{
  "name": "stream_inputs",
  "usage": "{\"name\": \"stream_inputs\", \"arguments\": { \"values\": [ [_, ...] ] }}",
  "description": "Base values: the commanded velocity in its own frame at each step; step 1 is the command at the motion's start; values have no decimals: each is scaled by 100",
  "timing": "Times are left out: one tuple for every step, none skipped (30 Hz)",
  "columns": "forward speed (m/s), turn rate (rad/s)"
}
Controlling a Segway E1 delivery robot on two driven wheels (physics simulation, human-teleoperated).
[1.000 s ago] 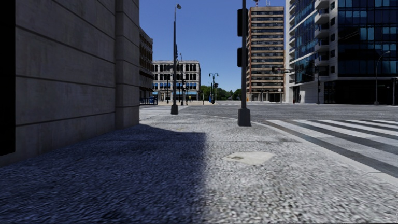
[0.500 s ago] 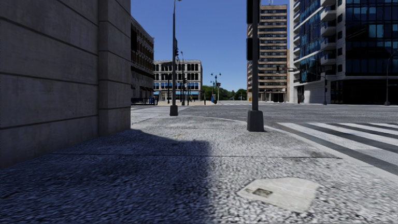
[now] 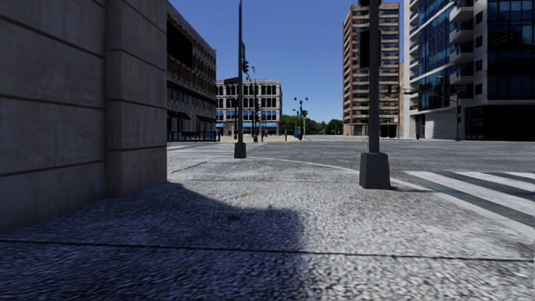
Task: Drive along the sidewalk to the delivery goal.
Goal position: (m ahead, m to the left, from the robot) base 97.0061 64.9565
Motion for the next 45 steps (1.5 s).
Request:
{"name": "stream_inputs", "arguments": {
  "values": [
    [200, 30],
    [200, 30],
    [200, 31],
    [200, 31],
    [200, 31],
    [200, 31],
    [200, 31],
    [200, 31],
    [200, 31],
    [200, 31],
    [200, 31],
    [200, 31],
    [200, 31],
    [200, 31],
    [200, 31],
    [200, 31],
    [200, 31],
    [200, 31],
    [200, 31],
    [200, 31],
    [200, 31],
    [200, 31],
    [200, 31],
    [200, 31],
    [200, 31],
    [200, 31],
    [200, 31],
    [200, 31],
    [200, 31],
    [200, 31],
    [200, 27],
    [200, 21],
    [200, 13],
    [200, 7],
    [200, 7],
    [200, 4],
    [200, 1],
    [200, 0],
    [200, 0],
    [200, 0],
    [200, 5],
    [200, 13],
    [200, 19],
    [200, 19],
    [200, 21]
  ]
}}
